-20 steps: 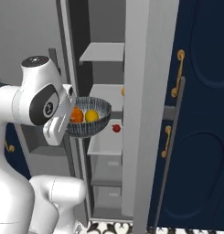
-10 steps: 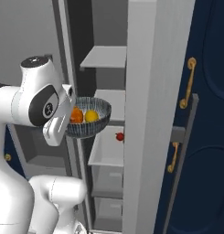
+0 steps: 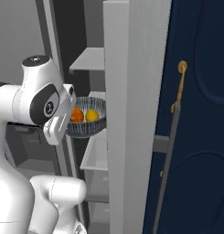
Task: Pick the chicken drumstick and lemon from their plates and place them in the bowl. Then put the bowl in the fridge.
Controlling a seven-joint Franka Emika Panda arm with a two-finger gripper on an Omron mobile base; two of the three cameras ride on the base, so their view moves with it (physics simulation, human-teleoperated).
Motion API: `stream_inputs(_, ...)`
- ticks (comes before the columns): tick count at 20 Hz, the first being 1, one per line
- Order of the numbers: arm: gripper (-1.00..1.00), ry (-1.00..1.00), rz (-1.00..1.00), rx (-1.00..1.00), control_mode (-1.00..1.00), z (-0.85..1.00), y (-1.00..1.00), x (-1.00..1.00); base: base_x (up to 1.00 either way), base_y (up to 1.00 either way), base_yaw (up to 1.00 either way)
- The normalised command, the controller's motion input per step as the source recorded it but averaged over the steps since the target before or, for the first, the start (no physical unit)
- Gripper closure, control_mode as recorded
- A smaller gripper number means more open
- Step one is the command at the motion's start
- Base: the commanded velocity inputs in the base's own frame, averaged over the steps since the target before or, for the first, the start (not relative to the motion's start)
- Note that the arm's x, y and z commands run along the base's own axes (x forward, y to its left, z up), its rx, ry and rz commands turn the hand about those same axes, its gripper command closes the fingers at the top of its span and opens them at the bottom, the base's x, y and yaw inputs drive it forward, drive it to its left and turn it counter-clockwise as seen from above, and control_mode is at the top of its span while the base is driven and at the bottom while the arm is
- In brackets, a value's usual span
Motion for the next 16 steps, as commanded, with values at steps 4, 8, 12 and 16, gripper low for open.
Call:
stream_inputs(4, 1.0, 0.0, 0.0, 0.0, 1.0, 0.0, 0.0, 0.0, 0.36, -0.01, 0.0)
stream_inputs(8, 1.0, 0.0, 0.0, 0.0, 1.0, 0.0, 0.0, 0.0, 0.42, 0.0, 0.0)
stream_inputs(12, 1.0, 0.0, 0.0, 0.0, 1.0, 0.0, 0.0, 0.0, 0.26, 0.0, 0.01)
stream_inputs(16, 1.0, 0.0, 0.0, 0.0, 1.0, 0.0, 0.0, 0.0, 0.11, 0.0, 0.0)
